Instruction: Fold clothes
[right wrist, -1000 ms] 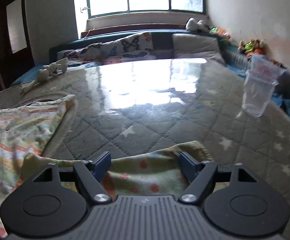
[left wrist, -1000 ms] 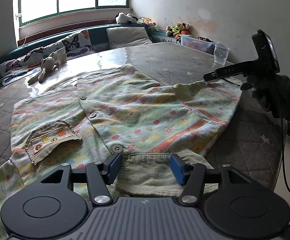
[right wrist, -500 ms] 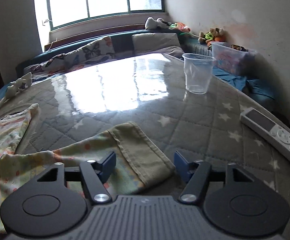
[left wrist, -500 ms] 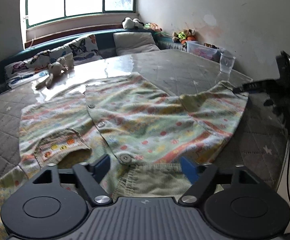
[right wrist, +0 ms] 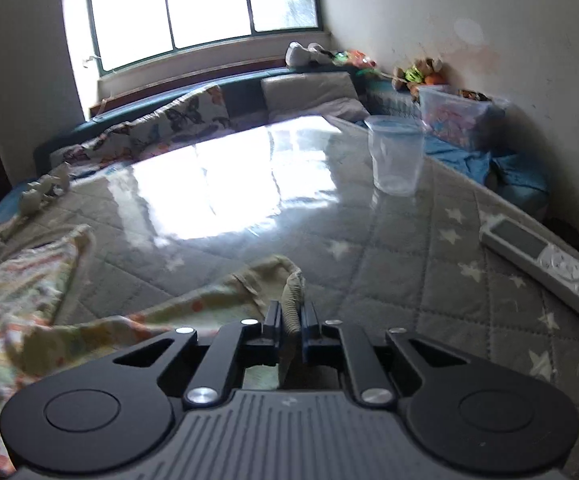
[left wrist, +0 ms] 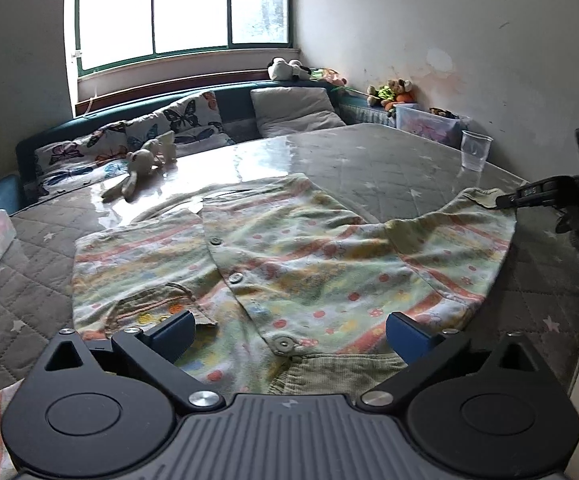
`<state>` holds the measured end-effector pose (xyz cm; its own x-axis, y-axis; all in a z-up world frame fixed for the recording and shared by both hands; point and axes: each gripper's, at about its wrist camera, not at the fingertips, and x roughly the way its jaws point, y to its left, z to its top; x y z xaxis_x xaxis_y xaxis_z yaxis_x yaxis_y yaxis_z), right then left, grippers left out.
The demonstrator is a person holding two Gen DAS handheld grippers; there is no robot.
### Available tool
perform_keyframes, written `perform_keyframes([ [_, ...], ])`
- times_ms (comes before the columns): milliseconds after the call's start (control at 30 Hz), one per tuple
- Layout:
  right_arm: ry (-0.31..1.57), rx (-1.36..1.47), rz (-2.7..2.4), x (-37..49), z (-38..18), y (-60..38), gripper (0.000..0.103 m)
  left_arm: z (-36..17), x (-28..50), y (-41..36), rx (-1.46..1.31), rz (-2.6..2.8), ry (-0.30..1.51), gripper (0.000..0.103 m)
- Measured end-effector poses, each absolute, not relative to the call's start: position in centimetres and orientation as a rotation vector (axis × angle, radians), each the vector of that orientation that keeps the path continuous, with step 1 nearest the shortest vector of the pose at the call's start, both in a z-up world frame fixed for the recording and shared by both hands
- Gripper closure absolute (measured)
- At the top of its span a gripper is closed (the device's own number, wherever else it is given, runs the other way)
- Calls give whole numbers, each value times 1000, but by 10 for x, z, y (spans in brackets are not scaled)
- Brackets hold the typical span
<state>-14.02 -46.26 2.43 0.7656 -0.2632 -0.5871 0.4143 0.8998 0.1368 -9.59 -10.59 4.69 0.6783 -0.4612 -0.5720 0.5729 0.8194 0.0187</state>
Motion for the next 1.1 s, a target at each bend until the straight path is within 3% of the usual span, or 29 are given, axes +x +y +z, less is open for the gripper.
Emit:
perform_keyframes([
  [533, 461, 129, 178, -114, 124, -316, 95, 55, -93, -59, 110, -455, 544, 0],
  [1000, 507, 12, 491, -54, 127, -187, 95, 45, -97, -15, 34, -368, 564, 0],
  [1100, 533, 19, 524, -52, 120, -177, 89, 45, -97, -15, 32, -365, 564, 0],
])
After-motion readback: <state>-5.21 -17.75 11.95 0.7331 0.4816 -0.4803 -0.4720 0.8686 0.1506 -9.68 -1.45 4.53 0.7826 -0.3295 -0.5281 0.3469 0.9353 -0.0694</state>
